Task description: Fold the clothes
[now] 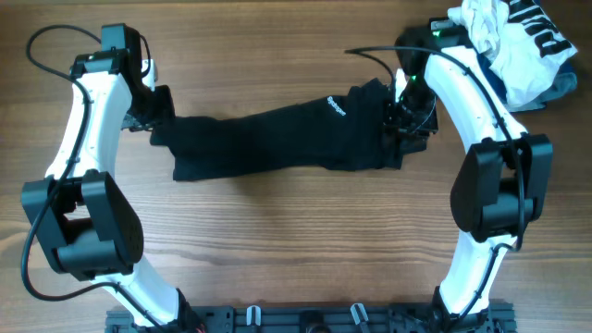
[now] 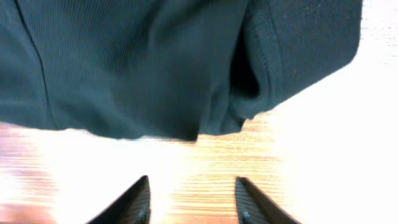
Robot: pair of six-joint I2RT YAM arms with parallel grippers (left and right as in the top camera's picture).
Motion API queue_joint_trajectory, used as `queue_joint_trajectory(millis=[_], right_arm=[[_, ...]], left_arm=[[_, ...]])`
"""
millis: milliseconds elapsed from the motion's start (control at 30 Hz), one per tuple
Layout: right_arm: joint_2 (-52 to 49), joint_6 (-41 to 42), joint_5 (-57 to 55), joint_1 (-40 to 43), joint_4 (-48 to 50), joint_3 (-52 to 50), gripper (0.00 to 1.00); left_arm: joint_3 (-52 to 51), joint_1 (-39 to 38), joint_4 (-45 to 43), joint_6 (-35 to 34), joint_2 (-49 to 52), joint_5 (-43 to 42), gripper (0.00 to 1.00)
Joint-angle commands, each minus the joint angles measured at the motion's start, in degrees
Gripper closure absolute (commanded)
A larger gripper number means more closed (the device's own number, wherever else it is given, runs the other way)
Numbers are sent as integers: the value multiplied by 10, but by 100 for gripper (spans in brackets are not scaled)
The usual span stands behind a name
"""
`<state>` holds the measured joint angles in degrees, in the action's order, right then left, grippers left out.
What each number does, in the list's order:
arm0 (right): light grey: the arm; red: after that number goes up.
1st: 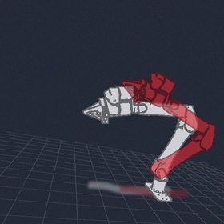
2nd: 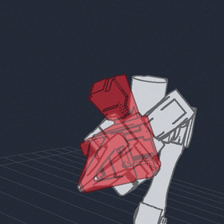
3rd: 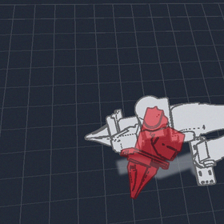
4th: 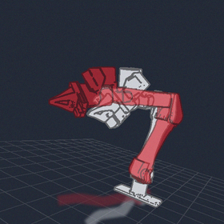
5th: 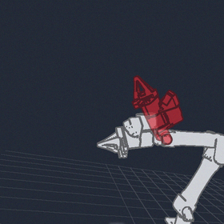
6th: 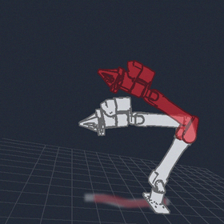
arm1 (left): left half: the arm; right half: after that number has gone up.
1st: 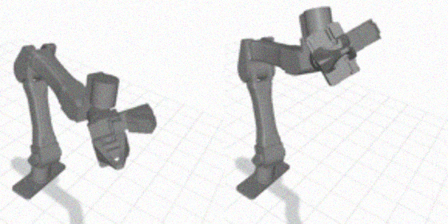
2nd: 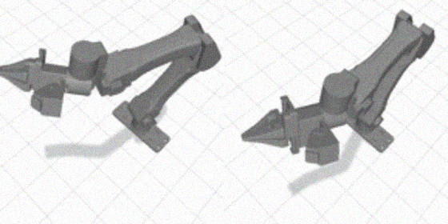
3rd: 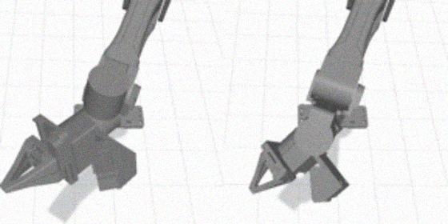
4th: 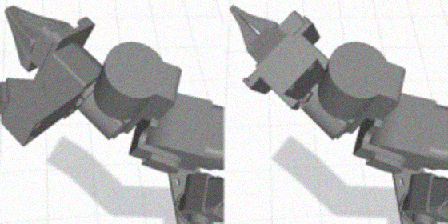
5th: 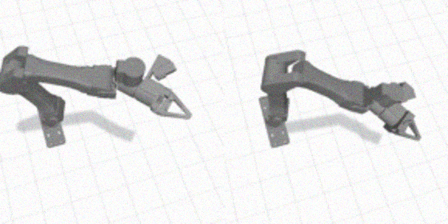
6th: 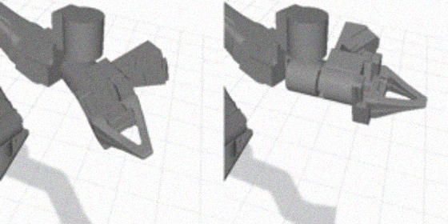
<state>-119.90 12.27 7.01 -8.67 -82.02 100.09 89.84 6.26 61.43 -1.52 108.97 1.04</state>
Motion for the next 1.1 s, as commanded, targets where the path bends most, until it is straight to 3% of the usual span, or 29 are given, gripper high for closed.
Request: queue_joint_trajectory(millis=[0,133,333,533,633,1067], right_arm=[[12,-3,-12,2,25,6,56],[12,-25,-10,2,54,46,57],[15,-60,15,4,49,168,54],[15,-78,51,4,59,212,31],[12,-82,50,4,60,211,28],[12,-91,51,4,76,211,20]], left_arm=[[-1,3,8,-6,-3,-12,47],[-6,3,29,-8,-3,-17,45],[-70,4,-21,-2,-3,-62,30],[-139,4,-122,30,-3,-115,16],[-162,4,-153,43,-3,-128,11],[-249,4,-252,58,4,-102,8]])
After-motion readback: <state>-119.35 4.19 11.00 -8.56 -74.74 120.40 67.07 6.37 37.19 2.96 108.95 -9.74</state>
